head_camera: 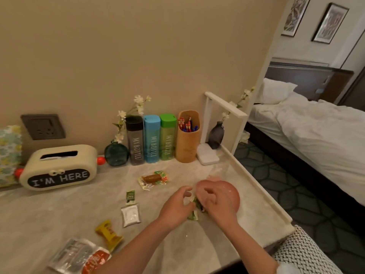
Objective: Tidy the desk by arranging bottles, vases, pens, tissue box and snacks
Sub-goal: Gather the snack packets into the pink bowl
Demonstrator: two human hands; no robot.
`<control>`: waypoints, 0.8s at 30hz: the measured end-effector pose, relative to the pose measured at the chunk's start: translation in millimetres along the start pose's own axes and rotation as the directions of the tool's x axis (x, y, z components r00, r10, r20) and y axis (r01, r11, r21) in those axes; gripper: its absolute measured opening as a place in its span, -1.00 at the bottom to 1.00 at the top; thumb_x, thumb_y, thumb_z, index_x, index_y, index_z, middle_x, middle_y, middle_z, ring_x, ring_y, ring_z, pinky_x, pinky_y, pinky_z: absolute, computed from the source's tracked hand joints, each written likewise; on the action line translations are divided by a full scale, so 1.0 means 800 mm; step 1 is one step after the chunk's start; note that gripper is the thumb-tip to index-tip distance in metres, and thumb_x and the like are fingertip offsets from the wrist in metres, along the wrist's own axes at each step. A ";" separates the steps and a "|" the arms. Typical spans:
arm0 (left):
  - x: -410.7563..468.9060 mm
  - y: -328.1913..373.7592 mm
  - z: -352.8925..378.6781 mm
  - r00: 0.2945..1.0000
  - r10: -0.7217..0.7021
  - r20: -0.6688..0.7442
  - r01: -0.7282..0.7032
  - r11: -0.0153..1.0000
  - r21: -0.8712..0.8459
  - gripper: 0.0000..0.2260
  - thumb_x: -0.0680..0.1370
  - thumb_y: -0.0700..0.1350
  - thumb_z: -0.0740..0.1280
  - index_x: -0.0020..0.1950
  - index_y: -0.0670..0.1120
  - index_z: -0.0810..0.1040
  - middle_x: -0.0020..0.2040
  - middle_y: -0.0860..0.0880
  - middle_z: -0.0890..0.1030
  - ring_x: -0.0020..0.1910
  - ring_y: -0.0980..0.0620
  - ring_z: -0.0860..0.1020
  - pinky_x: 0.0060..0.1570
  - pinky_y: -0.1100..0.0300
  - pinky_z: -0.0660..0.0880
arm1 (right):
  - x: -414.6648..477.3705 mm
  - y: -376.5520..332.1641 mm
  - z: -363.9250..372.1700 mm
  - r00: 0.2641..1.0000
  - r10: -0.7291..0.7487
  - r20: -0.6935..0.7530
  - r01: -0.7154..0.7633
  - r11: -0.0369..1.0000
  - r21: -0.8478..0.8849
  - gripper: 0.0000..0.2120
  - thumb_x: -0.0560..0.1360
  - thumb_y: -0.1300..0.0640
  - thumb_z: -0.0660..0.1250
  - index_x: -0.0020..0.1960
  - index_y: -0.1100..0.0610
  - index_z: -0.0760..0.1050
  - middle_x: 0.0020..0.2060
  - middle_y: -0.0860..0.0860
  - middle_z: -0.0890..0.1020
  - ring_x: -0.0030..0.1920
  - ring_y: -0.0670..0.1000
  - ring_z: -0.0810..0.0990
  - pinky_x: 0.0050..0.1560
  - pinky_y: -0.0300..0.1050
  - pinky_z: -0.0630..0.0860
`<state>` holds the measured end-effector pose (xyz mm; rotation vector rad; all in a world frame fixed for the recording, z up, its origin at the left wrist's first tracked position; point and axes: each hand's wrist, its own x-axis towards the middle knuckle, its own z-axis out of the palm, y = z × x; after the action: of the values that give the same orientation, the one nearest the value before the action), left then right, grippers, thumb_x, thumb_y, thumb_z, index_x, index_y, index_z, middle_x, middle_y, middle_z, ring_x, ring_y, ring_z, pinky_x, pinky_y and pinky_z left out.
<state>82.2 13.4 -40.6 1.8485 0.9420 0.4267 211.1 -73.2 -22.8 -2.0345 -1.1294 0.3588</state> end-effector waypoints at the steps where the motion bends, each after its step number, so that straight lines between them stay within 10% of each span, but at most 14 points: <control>1: -0.001 -0.005 0.008 1.000 0.008 -0.009 -0.007 0.995 0.099 -0.54 0.50 -0.06 0.36 0.39 0.09 0.37 0.29 0.07 0.49 0.29 0.10 0.44 0.28 0.14 0.40 | -0.004 0.005 -0.002 0.999 -0.029 0.028 0.029 1.000 -0.002 -0.74 0.49 0.24 0.24 0.11 0.09 0.60 -0.05 -0.12 0.61 -0.06 -0.20 0.55 -0.01 -0.34 0.45; 8: -0.033 -0.050 0.036 0.985 0.144 -0.095 -0.076 0.854 0.514 -0.65 0.53 0.09 0.27 0.31 0.10 0.42 0.32 0.10 0.34 0.35 0.04 0.25 0.37 0.21 0.17 | -0.013 0.033 0.019 0.971 -0.126 0.202 0.159 0.974 -0.159 -0.63 0.49 0.15 0.25 0.26 -0.09 0.54 0.14 -0.16 0.62 0.13 -0.13 0.56 0.12 -0.30 0.43; 17: -0.047 -0.051 0.055 0.940 0.241 -0.242 -0.055 0.805 0.591 -0.89 0.56 0.03 0.22 0.08 0.11 0.40 0.04 0.16 0.44 0.04 0.10 0.38 -0.01 0.25 0.24 | -0.021 0.047 0.040 0.952 -0.163 0.261 0.248 0.908 -0.339 -0.51 0.54 0.17 0.10 0.47 0.02 0.26 0.35 -0.05 0.43 0.16 0.04 0.55 -0.03 -0.06 0.53; 24: -0.049 -0.052 0.056 0.925 0.241 -0.294 -0.046 0.839 0.543 -0.93 0.57 -0.06 0.24 0.02 0.10 0.42 -0.06 0.16 0.51 -0.09 0.11 0.48 -0.09 0.18 0.37 | -0.026 0.051 0.042 0.959 -0.182 0.217 0.244 0.921 -0.303 -0.73 0.55 0.04 0.16 0.18 -0.04 0.55 0.09 -0.10 0.55 -0.02 -0.02 0.59 -0.11 -0.05 0.54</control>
<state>68.9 -34.5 -93.3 2.4118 1.2575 0.6602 204.7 -86.2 -77.3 -2.1639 -1.6027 0.2659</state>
